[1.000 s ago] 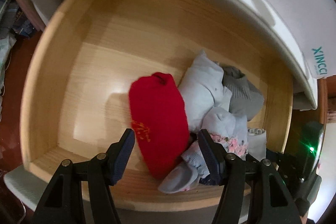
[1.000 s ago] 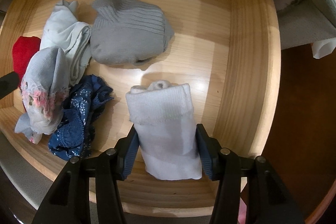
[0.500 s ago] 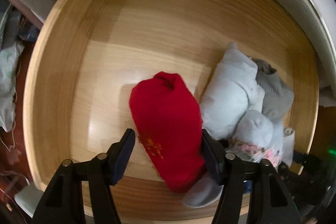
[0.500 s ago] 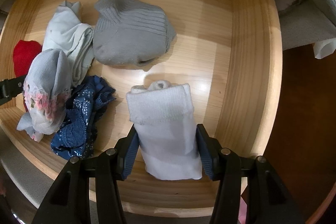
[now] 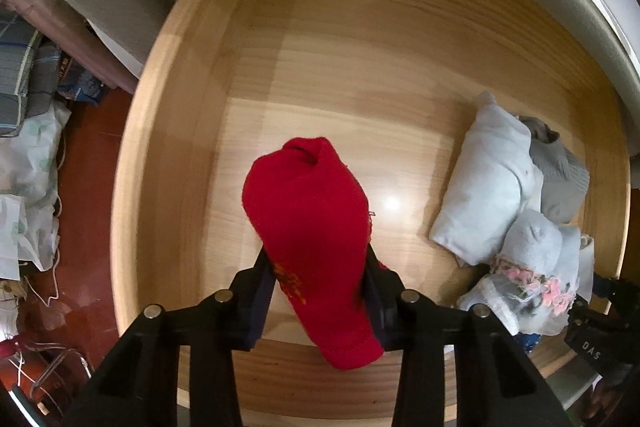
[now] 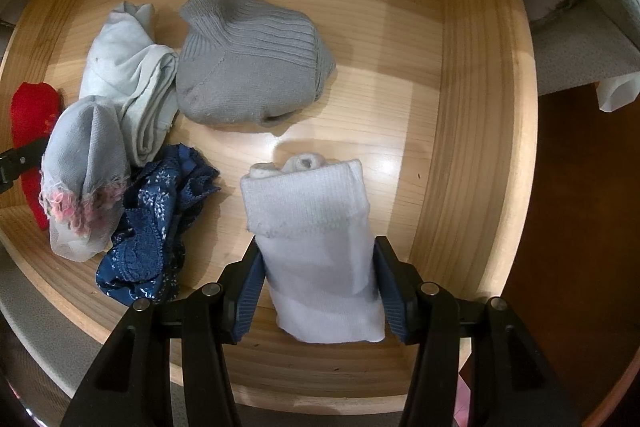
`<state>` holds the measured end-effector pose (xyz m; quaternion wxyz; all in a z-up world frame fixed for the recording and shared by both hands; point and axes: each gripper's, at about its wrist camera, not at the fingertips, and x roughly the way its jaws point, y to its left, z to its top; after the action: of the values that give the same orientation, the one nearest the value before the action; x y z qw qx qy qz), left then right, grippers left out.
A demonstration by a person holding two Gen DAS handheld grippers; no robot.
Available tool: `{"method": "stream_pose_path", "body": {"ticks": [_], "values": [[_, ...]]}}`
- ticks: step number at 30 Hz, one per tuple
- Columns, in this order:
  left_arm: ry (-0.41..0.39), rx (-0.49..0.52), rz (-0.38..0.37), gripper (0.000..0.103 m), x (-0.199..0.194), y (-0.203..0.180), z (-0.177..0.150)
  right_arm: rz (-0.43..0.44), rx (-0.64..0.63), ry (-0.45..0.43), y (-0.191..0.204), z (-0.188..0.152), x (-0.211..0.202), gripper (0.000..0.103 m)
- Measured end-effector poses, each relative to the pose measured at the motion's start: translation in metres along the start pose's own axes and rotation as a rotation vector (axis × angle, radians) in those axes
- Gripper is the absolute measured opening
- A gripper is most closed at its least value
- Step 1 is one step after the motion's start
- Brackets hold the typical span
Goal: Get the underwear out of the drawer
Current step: 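Lift the red sock out of the drawer with the left tool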
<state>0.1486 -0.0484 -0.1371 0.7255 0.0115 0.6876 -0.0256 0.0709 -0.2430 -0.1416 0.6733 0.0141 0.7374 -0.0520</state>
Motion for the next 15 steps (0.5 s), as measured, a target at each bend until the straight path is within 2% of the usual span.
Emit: {"method": "stream_pose_path", "body": {"ticks": [6, 7, 15], "values": [[-0.035, 0.007, 0.008, 0.036, -0.011, 0.002, -0.005, 0.000, 0.000, 0.000, 0.000, 0.000, 0.000, 0.050], [-0.039, 0.010, 0.005, 0.035, -0.018, 0.019, -0.004, 0.000, 0.000, 0.000, 0.000, 0.000, 0.000, 0.050], [-0.085, 0.054, -0.001, 0.035, -0.046, 0.010, -0.019, -0.001, -0.003, 0.000, 0.001, 0.001, 0.000, 0.050]]}}
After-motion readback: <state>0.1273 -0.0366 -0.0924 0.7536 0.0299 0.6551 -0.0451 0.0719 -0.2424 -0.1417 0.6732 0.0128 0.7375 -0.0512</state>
